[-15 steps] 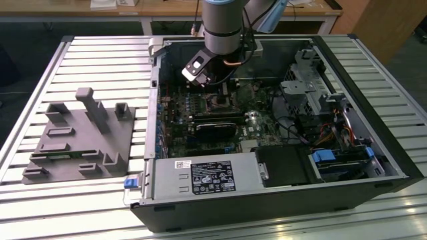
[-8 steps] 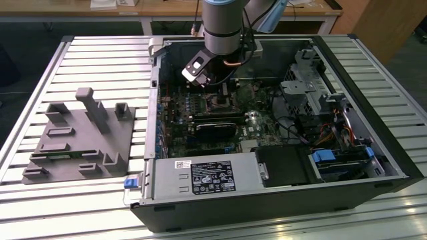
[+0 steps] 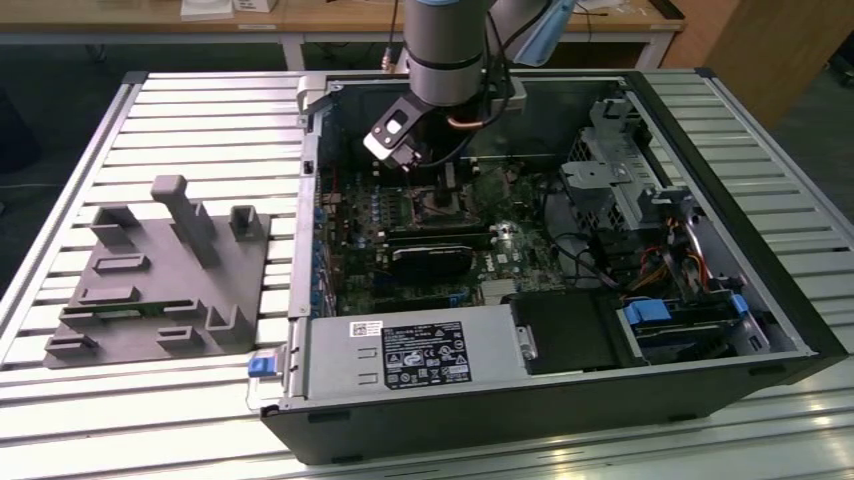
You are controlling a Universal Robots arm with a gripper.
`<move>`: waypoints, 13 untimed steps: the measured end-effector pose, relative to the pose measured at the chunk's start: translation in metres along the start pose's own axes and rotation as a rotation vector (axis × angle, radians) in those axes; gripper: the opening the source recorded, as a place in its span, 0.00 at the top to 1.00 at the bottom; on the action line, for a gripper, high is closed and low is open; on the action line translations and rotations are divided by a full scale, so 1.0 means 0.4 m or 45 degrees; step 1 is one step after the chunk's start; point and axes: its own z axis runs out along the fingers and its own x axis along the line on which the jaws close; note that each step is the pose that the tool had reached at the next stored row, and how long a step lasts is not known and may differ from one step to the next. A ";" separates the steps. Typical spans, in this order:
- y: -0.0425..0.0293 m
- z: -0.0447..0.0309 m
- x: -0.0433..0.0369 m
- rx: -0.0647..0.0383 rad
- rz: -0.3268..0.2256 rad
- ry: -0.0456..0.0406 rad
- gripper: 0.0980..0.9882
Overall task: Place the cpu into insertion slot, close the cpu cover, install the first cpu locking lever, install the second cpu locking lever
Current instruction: 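Place the cpu into insertion slot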
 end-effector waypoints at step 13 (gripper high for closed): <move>0.006 -0.088 0.000 -0.009 0.000 0.000 0.99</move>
